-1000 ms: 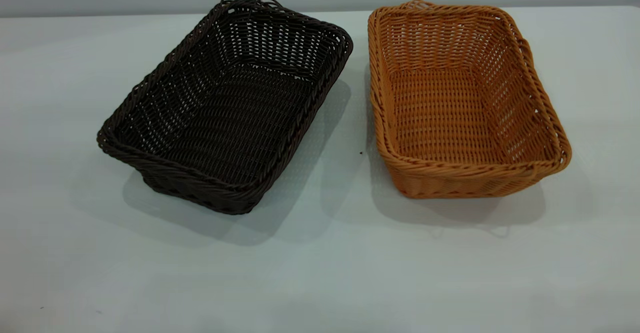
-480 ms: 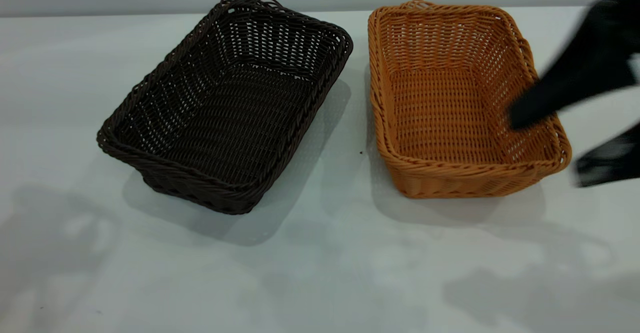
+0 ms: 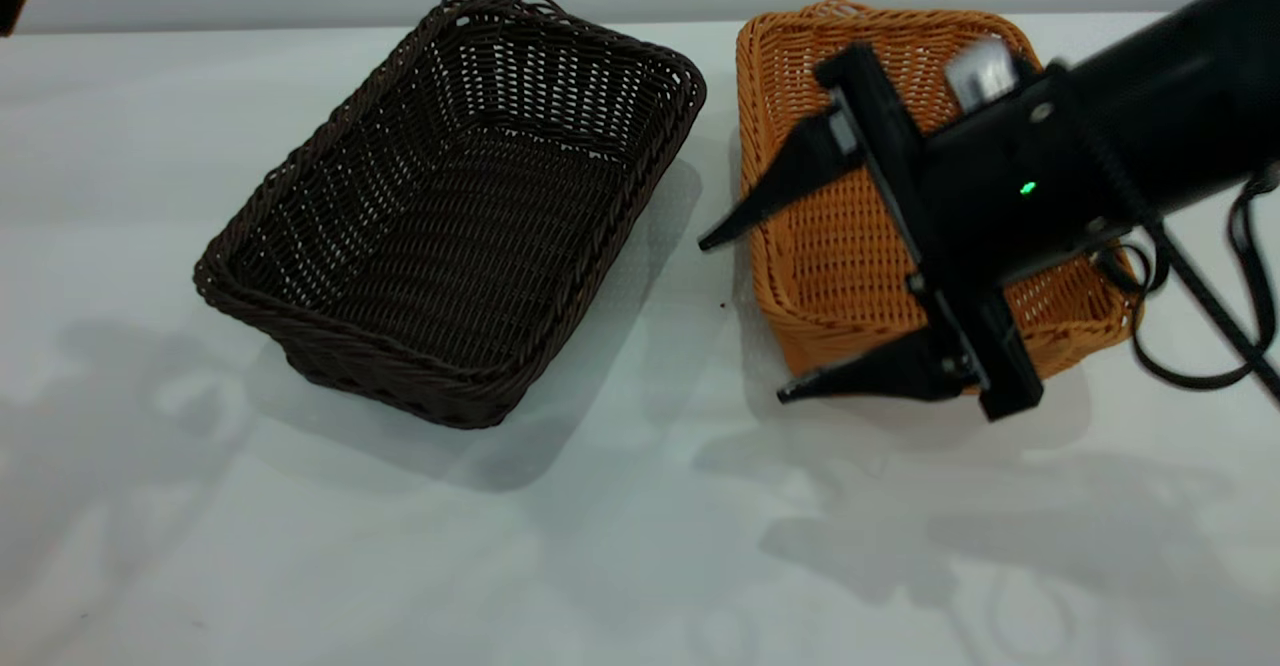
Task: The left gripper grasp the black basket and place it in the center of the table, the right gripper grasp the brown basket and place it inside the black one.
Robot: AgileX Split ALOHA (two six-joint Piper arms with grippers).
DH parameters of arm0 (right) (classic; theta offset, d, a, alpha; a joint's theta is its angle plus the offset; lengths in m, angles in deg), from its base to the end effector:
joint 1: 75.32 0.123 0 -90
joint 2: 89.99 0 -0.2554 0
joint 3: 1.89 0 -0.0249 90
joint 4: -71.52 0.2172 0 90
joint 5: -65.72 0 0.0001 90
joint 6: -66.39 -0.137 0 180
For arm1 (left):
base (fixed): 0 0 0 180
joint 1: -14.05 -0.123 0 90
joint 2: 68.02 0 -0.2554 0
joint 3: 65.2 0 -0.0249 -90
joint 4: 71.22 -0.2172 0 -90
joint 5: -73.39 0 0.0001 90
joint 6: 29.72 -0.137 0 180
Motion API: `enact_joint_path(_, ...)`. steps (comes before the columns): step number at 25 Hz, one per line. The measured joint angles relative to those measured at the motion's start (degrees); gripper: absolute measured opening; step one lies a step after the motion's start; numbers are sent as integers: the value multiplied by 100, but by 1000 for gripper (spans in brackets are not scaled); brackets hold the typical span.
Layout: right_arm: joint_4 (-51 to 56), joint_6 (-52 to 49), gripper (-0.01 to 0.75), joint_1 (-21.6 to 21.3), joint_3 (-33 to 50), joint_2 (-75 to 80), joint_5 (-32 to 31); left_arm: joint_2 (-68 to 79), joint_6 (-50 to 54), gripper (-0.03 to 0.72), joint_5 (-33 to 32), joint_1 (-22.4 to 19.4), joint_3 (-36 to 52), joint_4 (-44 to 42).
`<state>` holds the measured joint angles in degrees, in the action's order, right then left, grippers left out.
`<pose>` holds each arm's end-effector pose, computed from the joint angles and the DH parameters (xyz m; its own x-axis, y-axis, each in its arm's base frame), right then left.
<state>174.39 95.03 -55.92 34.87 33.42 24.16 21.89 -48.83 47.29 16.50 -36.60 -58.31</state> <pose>0.2455 0.1805 0.0508 -0.7192 0.5387 0.4388 0.6771 0.4019 0.6165 0.2815 -0.0255 0.1862 -0.7887 0.1634 -0.5926 0.2046 0.9788 -0.0024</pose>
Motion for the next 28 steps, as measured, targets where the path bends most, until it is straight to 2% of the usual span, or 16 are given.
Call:
enact_joint_path(5,44,-969,584,0,-228,286,1065,0,0,521,108,0,0,69)
enact_joint_path(10,98,-1683,584,0,-325,341,2117,85,-19,521,269,0,-43,509)
enact_joint_path(19,134,-2458,583,0,-468,944,2656,1620,-93,521,-46,16,-973,682)
enact_joint_path(28,146,-2511,583,0,-862,1036,2653,3512,-215,521,3,468,-2430,687)
